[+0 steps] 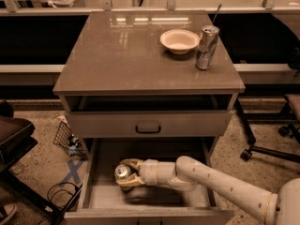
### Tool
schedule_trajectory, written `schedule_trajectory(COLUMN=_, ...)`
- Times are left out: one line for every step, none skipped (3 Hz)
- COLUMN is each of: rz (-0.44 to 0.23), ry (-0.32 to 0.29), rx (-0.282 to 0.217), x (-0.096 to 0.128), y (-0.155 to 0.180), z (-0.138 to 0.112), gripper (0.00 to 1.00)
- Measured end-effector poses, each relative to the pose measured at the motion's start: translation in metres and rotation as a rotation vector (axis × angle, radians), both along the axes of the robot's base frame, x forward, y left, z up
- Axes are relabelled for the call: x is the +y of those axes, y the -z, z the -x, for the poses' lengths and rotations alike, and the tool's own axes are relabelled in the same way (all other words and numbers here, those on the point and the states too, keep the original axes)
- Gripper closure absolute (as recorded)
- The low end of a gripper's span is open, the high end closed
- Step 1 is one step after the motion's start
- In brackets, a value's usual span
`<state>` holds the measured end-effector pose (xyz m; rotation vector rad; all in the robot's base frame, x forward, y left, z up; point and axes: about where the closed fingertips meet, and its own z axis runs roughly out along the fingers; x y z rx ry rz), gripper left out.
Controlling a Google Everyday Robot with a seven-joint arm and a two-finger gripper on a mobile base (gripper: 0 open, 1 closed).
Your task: Place 7up can into middle drawer
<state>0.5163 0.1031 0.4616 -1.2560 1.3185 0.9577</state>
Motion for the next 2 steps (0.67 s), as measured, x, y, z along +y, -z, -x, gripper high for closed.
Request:
schedule_trajectory(rz=0.003, ry=-0.002, rx=-0.002, x=0.0022, y=0.0008, z=0.0007, gripper=0.77)
schedule_trajectory(rz=0.002, ry=-0.004, rx=-0.001, x=0.0036, y=0.0006, z=0.0013, gripper=0.55)
